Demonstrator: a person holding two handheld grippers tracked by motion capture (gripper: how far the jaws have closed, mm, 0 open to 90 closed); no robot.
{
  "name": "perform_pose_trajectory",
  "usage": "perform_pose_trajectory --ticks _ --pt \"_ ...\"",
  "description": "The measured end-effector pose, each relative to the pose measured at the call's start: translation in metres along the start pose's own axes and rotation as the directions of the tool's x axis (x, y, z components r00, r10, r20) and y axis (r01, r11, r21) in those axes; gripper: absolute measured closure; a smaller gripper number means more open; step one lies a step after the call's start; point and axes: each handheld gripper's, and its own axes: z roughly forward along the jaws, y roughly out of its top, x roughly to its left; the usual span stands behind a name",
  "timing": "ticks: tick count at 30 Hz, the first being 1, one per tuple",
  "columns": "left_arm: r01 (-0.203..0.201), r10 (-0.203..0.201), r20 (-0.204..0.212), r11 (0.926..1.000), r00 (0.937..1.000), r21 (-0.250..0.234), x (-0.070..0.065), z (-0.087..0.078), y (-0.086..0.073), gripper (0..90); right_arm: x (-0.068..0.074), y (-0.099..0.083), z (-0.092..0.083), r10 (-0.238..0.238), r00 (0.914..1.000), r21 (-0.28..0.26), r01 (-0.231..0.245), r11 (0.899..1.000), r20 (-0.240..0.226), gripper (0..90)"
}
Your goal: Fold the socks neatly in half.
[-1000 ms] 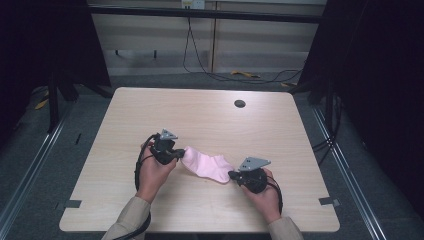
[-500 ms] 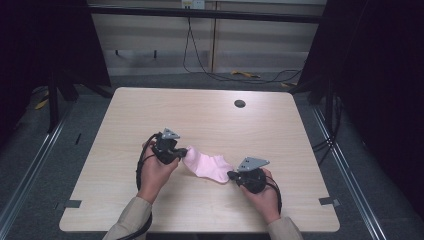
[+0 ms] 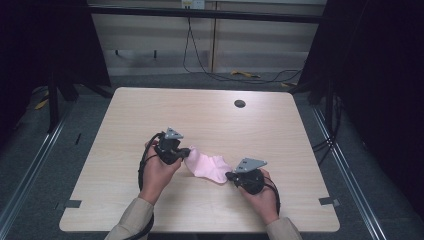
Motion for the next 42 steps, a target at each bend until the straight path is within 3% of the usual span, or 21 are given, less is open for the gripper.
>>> perform_pose_trajectory --ticks 12,34,42 --pt "0.007 -0.007 0.017 0.9999 0.9998 -0.012 -0.006 -0.003 0.007 88.7 0.0 0.0 0.002 0.004 1.0 -0.013 -0.004 1.0 -0.001 90.0" --pt "-0.068 0.067 0.042 0.9973 0.9969 0.027 -0.036 0.014 0.02 88.7 -0.002 0.0 0.002 0.002 1.0 -0.012 -0.002 1.0 -0.01 90.0" --pt "-0.067 0.065 0.044 0.997 0.9969 0.038 -0.041 0.019 0.021 88.7 -0.001 0.0 0.002 0.001 1.0 -0.012 -0.001 1.0 -0.006 90.0"
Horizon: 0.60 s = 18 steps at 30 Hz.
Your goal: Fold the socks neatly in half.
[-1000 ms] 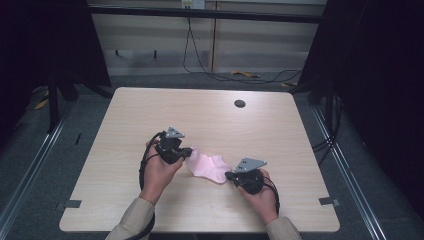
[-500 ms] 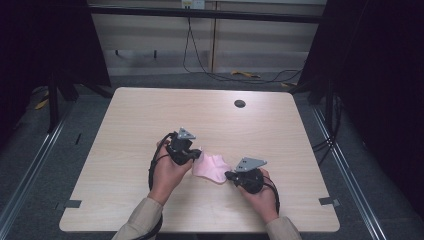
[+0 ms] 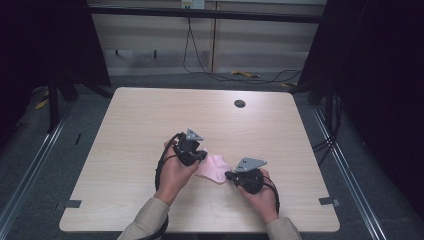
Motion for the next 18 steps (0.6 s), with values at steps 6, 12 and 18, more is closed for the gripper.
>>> perform_pose_trajectory --ticks 6,12,18 --pt "-0.019 0.019 0.008 0.9998 0.9998 0.006 -0.0064 0.0026 0.0027 88.7 -0.0004 0.0 0.0001 0.0 1.0 0.0 0.0 1.0 -0.002 90.0" --pt "-0.022 0.022 0.012 0.9997 0.9997 0.007 -0.0089 0.0048 0.004 88.8 0.0002 0.0001 0.0001 -0.001 1.0 0.001 0.001 1.0 0.0 90.0" --pt "-0.028 0.028 0.011 0.9996 0.9996 0.005 -0.0076 0.0058 0.0025 88.8 -0.005 -0.0002 -0.002 0.021 0.9998 -0.009 -0.021 1.0 -0.003 88.1"
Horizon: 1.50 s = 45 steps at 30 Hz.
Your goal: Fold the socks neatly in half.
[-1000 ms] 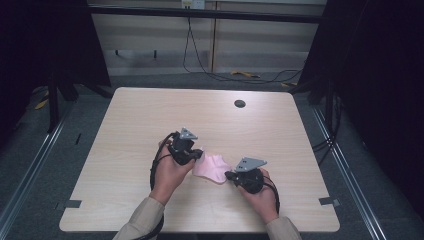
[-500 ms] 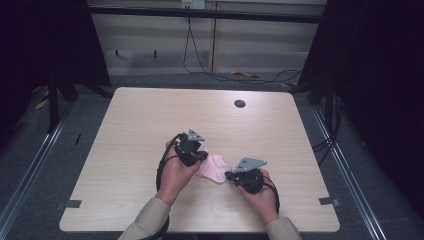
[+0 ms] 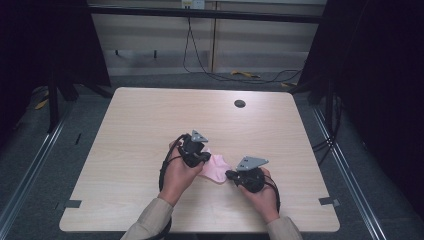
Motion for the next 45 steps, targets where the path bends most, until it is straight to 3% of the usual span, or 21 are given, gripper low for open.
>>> perform_pose_trajectory --ticks 4,10,17,23,29,45 --pt "0.009 -0.009 0.005 0.9999 0.9999 0.007 0.001 0.001 -0.001 88.8 -0.01 0.004 -0.01 0.028 0.9991 -0.051 -0.026 0.998 0.031 90.0" --pt "0.003 -0.003 0.005 0.9999 1.0 0.014 0.002 0.0 -0.002 88.8 -0.018 0.008 -0.008 0.014 0.9978 -0.039 -0.012 0.999 0.064 90.0" --pt "0.009 -0.009 0.016 0.9998 0.9998 0.015 0.001 0.003 -0.005 88.8 -0.014 0.012 0.005 -0.031 0.9985 -0.003 0.031 1.0 0.046 90.0" --pt "0.012 -0.012 0.024 0.9998 0.9996 0.017 -0.001 0.003 -0.005 88.8 -0.004 0.01 0.008 -0.031 0.9994 0.025 0.031 0.999 0.018 90.0" --pt "-0.002 0.001 0.036 0.9999 0.9993 0.012 -0.01 0.004 -0.003 88.8 0.002 0.01 0.009 -0.037 0.9992 0.03 0.037 0.999 0.011 90.0" --pt "-0.03 0.028 0.069 0.9993 0.9973 0.023 -0.023 0.017 0.006 88.8 0.001 0.007 0.01 -0.013 0.9999 0.01 0.013 1.0 0.005 90.0"
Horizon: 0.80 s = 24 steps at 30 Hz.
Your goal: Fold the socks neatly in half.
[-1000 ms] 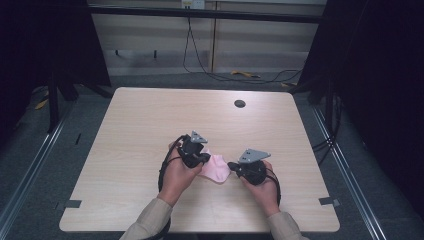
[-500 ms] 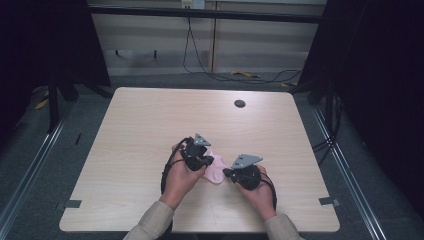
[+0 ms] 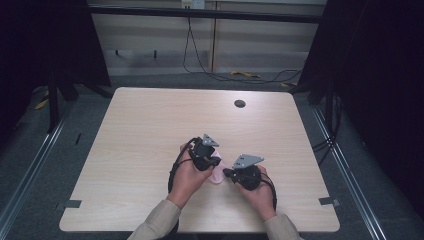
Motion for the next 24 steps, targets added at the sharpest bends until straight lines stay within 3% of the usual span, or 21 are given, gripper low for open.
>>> perform_pose_trajectory --ticks 14,24 --pt "-0.017 0.017 0.009 0.9996 0.9998 0.022 -0.005 0.012 -0.001 88.7 -0.001 -0.001 0.0 -0.001 1.0 -0.005 0.001 1.0 -0.004 90.0" --pt "-0.008 0.007 0.021 0.9997 0.9997 0.021 -0.009 0.017 -0.002 88.7 -0.001 -0.001 0.0 0.0 1.0 -0.006 0.0 1.0 -0.003 90.0"
